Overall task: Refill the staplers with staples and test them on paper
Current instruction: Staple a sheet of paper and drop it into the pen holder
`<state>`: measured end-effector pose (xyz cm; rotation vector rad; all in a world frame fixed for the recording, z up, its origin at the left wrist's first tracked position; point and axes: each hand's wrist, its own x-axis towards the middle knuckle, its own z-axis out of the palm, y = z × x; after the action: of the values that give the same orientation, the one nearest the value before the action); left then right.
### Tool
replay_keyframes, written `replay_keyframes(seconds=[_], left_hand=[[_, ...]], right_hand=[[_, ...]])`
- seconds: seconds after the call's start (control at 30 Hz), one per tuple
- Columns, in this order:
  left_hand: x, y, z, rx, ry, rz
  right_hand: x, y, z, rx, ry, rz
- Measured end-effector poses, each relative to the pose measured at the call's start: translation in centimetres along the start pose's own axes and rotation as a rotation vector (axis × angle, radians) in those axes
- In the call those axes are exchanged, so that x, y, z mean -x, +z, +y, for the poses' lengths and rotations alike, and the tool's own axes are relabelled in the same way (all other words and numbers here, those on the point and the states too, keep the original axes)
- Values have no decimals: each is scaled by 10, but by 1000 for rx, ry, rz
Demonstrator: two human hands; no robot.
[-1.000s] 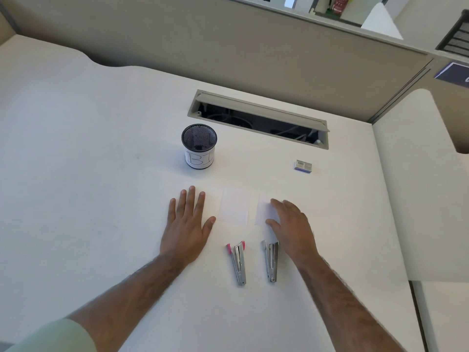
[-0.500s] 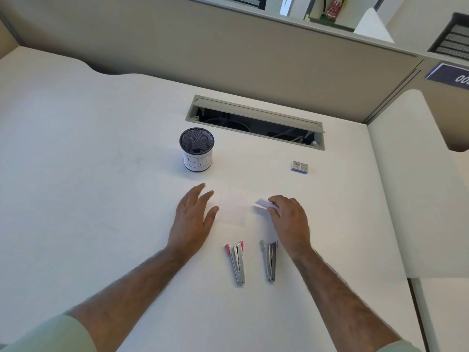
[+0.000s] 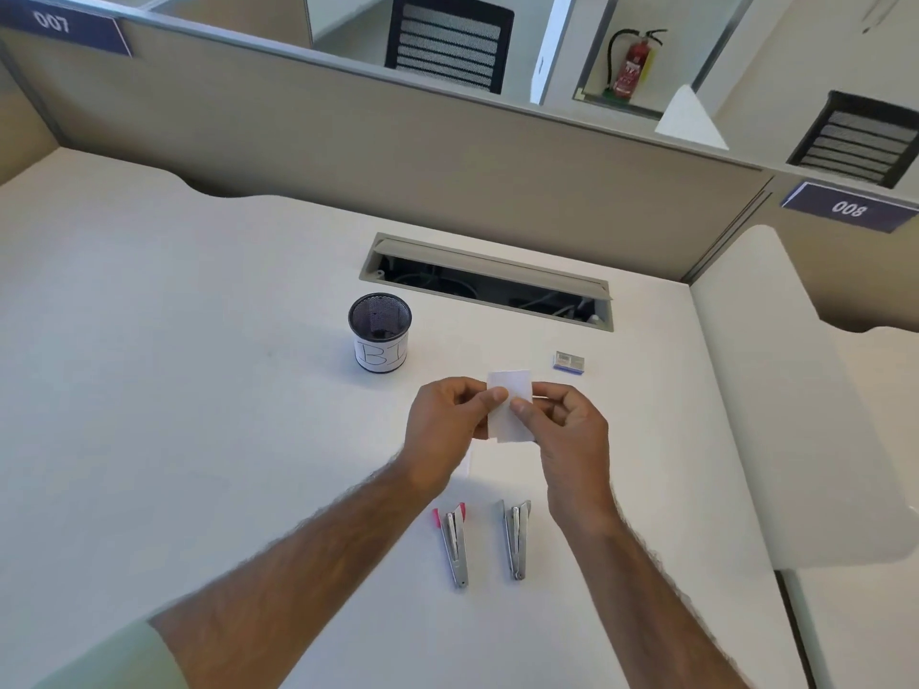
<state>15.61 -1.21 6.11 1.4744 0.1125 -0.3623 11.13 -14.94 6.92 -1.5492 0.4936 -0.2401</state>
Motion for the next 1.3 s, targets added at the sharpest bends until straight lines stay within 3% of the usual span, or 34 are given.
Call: replay_keyframes(seconds=[0.77, 0.9, 1.1, 1.3], left_hand=[[3, 3, 2, -261, 104, -50], [4, 4, 1, -205, 84, -72], [-4, 4, 13, -41, 13, -305], [-10, 8, 19, -82, 15, -288]], right_hand=[[13, -7, -4, 49, 69, -14], [11, -9, -3, 94, 40, 10], [8, -16, -7, 206, 18, -85], [10, -18, -14, 227, 24, -153]])
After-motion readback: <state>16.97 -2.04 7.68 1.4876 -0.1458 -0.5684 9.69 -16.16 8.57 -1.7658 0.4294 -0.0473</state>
